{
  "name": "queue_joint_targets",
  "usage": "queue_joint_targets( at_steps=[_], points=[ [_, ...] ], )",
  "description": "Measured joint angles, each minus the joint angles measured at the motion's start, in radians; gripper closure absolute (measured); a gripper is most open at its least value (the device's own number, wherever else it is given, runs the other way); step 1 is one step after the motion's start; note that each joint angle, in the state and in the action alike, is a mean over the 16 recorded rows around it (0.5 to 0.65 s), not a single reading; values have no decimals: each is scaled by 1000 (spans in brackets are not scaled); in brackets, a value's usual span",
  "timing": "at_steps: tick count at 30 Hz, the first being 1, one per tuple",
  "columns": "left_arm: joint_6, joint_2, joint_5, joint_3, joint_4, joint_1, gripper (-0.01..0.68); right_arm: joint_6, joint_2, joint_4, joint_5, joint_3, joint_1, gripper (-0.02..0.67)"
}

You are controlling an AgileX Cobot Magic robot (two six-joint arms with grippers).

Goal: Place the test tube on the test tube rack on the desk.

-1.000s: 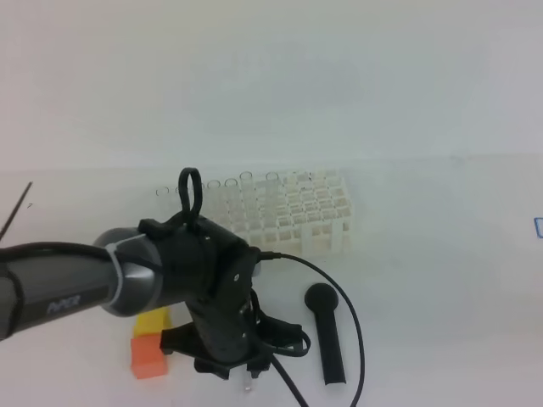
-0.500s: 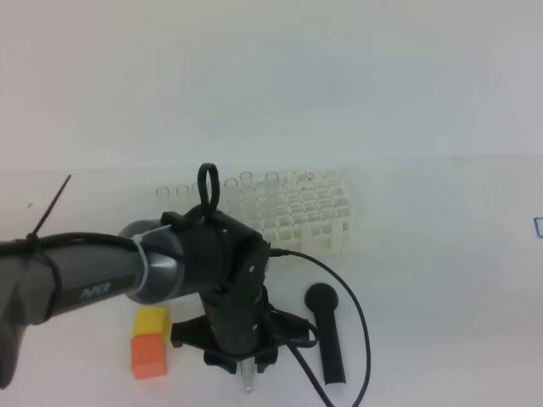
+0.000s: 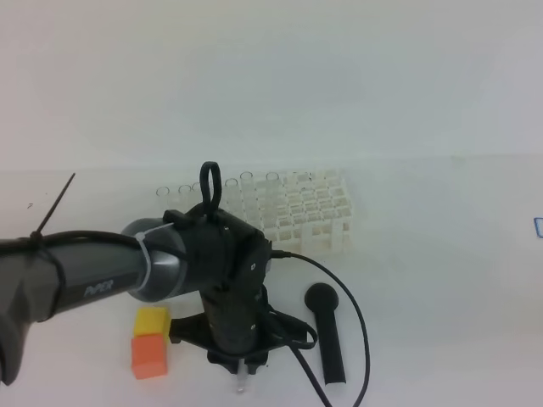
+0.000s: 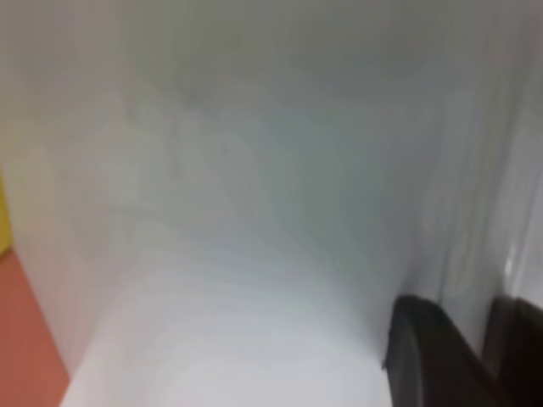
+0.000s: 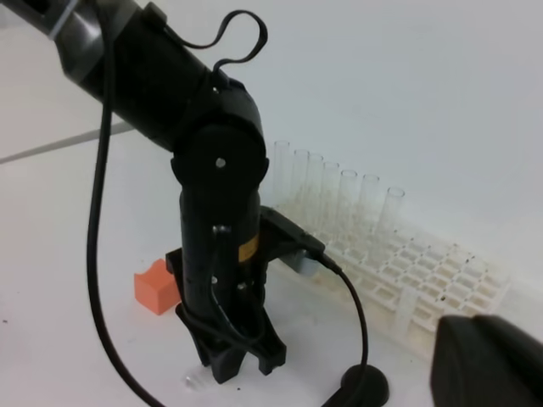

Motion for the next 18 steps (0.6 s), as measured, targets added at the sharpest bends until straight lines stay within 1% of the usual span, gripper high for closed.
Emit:
queue_joint_targets(
  at_steps=[6,12,18],
  points=[
    [33,3,21,-20,1,0,558,0,0,1,0,0,2,650],
    [95,-19,37,-45,0,0,560,0,0,1,0,0,3,650],
    [191,-88,23,-60,-1,0,560,0,0,1,0,0,3,650]
  ],
)
